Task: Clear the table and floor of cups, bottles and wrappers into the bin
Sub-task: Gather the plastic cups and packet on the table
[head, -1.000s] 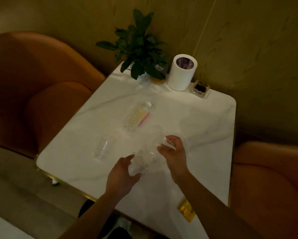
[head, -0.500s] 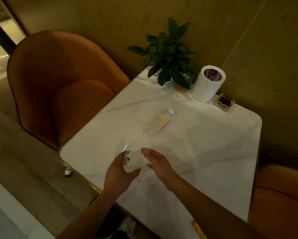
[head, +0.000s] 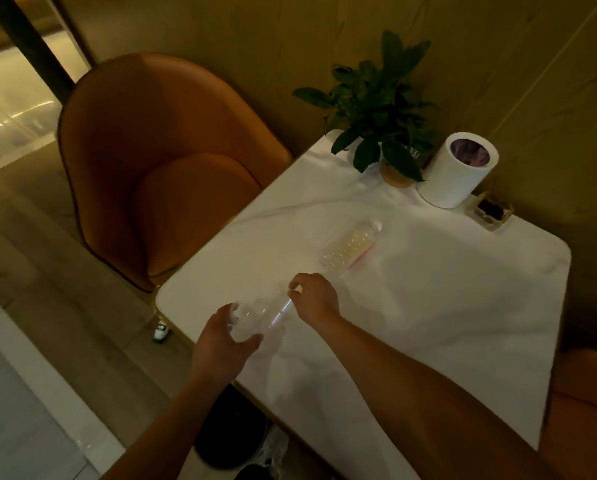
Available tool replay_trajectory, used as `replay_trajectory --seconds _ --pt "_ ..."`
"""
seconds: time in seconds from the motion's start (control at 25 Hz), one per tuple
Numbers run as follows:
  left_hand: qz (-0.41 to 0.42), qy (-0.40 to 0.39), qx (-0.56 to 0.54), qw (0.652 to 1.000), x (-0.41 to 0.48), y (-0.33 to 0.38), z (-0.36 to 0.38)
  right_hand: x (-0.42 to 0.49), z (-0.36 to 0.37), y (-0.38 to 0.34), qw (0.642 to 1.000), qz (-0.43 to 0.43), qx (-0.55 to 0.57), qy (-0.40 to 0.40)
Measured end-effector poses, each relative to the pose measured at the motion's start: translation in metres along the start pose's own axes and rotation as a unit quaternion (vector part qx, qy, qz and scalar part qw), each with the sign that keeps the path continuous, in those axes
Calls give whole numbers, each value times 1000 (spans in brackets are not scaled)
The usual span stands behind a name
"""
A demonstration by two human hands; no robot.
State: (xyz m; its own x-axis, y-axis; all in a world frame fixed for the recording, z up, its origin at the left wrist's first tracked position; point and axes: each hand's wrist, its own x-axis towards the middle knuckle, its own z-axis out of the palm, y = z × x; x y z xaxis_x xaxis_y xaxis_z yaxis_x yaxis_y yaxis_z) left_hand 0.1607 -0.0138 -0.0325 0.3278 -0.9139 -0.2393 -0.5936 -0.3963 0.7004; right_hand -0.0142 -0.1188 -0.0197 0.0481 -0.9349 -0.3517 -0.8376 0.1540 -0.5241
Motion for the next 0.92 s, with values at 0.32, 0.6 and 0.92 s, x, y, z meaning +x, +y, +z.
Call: replay_trajectory --seconds 0.32,0.6,0.92 --pt "-24 -53 31 998 4 -10 9 -13 17 9 999 -2 49 -18" --pt "40 -64 43 996 6 15 12 -49 -48 26 980 -54 147 123" --pt "103 -87 87 987 -1 55 37 -92 -45 46 986 -136 47 87"
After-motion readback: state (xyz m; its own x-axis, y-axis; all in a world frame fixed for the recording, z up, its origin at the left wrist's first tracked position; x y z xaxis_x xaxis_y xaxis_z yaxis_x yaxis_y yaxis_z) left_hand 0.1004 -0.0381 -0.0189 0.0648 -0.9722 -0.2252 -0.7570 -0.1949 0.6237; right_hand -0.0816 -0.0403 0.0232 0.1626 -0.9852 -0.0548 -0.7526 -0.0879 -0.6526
